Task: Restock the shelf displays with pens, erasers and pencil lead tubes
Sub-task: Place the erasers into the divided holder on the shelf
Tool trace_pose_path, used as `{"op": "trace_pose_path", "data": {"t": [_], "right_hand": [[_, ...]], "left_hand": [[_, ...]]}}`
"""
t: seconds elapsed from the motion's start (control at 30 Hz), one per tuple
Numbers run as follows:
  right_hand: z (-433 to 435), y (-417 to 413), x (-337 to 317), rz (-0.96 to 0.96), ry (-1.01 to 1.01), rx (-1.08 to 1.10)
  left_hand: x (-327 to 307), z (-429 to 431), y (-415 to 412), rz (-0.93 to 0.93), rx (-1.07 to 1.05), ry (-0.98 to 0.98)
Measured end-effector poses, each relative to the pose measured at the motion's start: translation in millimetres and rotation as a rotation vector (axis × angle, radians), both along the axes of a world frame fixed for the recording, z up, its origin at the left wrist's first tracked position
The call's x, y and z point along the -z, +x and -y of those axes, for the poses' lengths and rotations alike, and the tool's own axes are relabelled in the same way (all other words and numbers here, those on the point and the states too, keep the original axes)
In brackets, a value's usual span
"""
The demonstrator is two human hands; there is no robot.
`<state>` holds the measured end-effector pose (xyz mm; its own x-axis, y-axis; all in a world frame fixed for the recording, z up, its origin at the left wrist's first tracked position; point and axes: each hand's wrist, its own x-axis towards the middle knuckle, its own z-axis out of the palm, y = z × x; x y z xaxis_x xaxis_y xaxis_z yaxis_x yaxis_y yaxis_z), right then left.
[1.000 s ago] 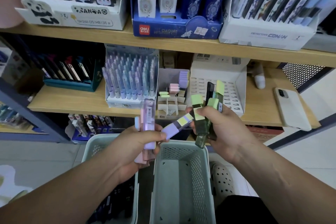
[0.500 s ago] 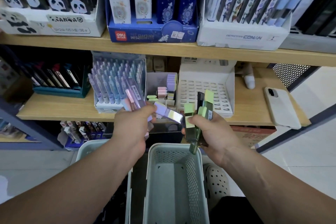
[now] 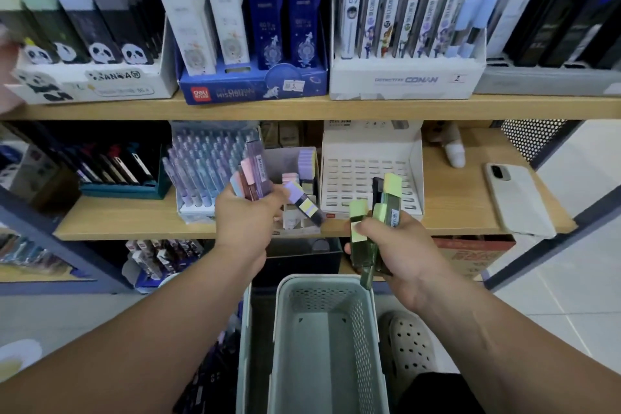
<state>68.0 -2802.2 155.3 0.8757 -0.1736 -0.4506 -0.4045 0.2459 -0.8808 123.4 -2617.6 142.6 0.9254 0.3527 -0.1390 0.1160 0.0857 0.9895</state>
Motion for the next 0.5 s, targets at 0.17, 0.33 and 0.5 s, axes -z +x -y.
{"op": "trace_pose_path", "data": {"t": [0.17, 0.33, 0.5], "right_hand": [[-2, 3, -4, 0.048, -0.028, -0.041], [-5, 4, -5, 0.076, -0.051, -0.085], [-6, 1, 0, 0.069, -0.092, -0.1]], "left_hand": [[-5, -4, 15, 0.039, -0.003, -0.055], [-7, -1, 28, 0.003, -0.073, -0.115], [-5, -6, 29, -0.019, -0.076, -0.188]]}}
